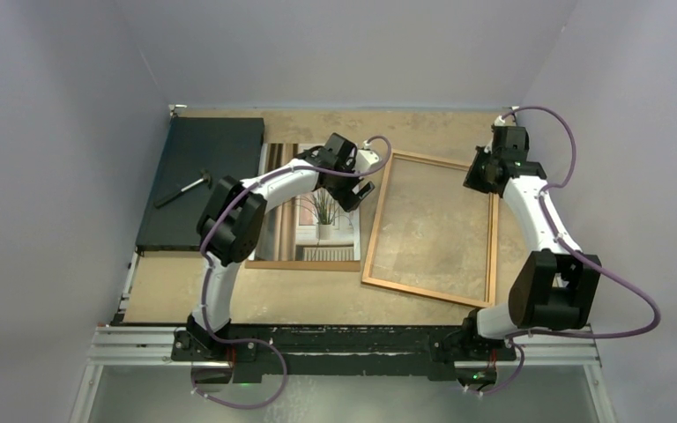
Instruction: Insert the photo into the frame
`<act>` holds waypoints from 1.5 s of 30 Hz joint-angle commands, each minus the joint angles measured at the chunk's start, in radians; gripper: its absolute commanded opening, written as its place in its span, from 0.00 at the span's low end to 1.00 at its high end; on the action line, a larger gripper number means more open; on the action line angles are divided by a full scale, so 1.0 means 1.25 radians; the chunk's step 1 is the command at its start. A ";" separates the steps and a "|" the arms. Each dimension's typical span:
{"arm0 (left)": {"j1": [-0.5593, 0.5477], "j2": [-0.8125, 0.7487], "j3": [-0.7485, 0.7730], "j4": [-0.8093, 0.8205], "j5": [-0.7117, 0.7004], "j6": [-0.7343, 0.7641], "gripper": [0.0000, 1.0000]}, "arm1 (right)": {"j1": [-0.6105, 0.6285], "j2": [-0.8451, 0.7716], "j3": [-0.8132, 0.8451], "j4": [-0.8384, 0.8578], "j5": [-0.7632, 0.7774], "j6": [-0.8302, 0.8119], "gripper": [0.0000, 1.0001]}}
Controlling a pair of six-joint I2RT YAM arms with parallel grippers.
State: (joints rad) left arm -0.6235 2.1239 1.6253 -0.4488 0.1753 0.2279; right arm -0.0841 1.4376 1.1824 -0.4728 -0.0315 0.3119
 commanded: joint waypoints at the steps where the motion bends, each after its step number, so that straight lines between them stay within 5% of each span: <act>1: -0.004 0.011 0.028 0.031 0.012 -0.012 0.84 | 0.001 0.002 0.012 -0.002 0.056 -0.038 0.00; 14: -0.022 0.032 0.050 0.030 0.025 -0.024 0.82 | 0.002 0.068 0.067 -0.020 0.113 -0.075 0.00; 24: -0.054 0.028 -0.007 0.048 0.028 -0.019 0.80 | 0.003 0.083 0.047 0.002 0.032 -0.076 0.00; 32: -0.061 0.017 -0.041 0.062 0.023 -0.013 0.79 | 0.003 0.014 -0.104 0.091 -0.121 0.041 0.23; 45: -0.060 0.001 -0.069 0.073 0.024 -0.012 0.79 | -0.004 -0.093 -0.194 0.092 -0.168 0.119 0.38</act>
State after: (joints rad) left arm -0.6941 2.1483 1.5700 -0.3595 0.1833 0.2237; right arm -0.0978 1.3697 0.9722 -0.3519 -0.1619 0.4091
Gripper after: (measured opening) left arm 0.787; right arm 0.370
